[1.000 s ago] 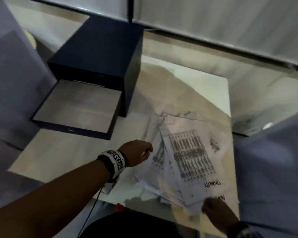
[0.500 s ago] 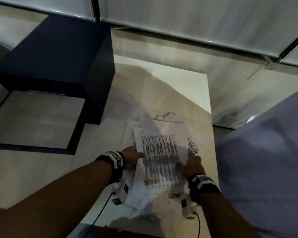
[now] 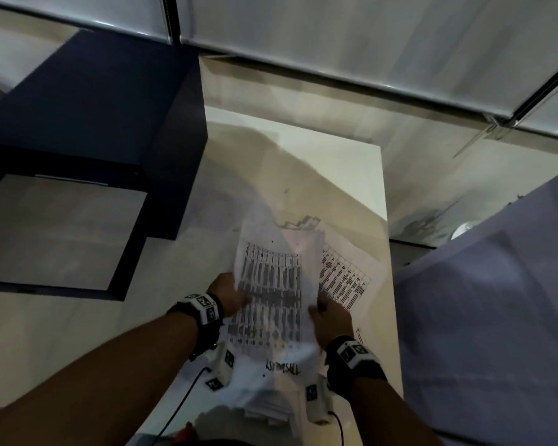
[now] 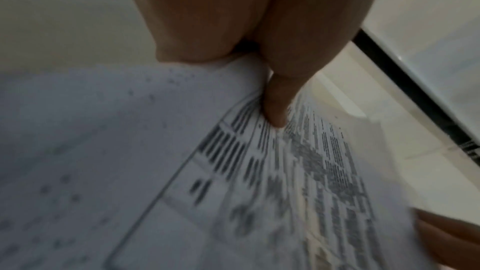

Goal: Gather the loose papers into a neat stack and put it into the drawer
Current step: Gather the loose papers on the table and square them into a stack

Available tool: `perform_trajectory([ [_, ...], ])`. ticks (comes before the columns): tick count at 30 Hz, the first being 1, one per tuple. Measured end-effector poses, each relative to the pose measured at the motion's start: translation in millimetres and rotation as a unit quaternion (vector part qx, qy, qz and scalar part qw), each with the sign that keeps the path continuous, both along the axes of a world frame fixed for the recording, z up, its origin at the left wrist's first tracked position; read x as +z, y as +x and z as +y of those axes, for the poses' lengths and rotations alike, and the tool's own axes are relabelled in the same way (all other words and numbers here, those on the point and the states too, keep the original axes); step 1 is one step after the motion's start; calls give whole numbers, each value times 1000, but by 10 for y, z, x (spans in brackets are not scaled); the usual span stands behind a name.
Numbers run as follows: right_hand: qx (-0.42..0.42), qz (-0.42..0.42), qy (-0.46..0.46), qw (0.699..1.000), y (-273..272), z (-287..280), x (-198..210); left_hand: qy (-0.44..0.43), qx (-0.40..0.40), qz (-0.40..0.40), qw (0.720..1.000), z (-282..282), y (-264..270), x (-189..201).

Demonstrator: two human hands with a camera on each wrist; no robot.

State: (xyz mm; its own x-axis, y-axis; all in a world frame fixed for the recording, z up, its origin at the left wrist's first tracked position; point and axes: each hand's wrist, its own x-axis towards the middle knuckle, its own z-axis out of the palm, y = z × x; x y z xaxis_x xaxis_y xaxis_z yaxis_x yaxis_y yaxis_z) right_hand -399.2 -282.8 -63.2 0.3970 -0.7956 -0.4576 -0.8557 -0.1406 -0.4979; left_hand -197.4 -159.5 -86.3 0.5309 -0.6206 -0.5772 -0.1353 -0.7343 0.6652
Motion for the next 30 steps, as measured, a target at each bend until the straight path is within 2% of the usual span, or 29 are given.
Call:
perform_trajectory([
  [3, -102, 42, -60, 992, -104, -123, 28, -37, 20, -33, 999, 43, 214, 120],
  [6, -232, 97, -27, 967, -218, -183, 24, -62, 58, -90, 992, 93, 467, 346],
  [8, -269, 117, 3, 956, -216, -196, 4, -77, 84, -130, 985, 82, 607, 530],
  [11, -255, 135, -19, 957, -106, -188, -43, -58, 83, -180, 978, 54, 735, 763],
  [15, -201, 128, -86, 967, 167, -55, -57, -57, 72, -192, 977, 113, 802, 945],
  [20, -101, 162, -41, 981, 502, 265, -127, -43, 65, -205, 976, 215, 821, 1033],
  [22, -103, 156, 0, 982, 588, 296, -138, -47, 62, -203, 976, 241, 839, 1058],
  [25, -111, 102, 59, 987, 666, 251, -137, -53, 61, -190, 978, 254, 897, 1032],
  [30, -173, 20, 26, 984, 615, 177, 39, -54, 75, -174, 980, 258, 916, 1025],
])
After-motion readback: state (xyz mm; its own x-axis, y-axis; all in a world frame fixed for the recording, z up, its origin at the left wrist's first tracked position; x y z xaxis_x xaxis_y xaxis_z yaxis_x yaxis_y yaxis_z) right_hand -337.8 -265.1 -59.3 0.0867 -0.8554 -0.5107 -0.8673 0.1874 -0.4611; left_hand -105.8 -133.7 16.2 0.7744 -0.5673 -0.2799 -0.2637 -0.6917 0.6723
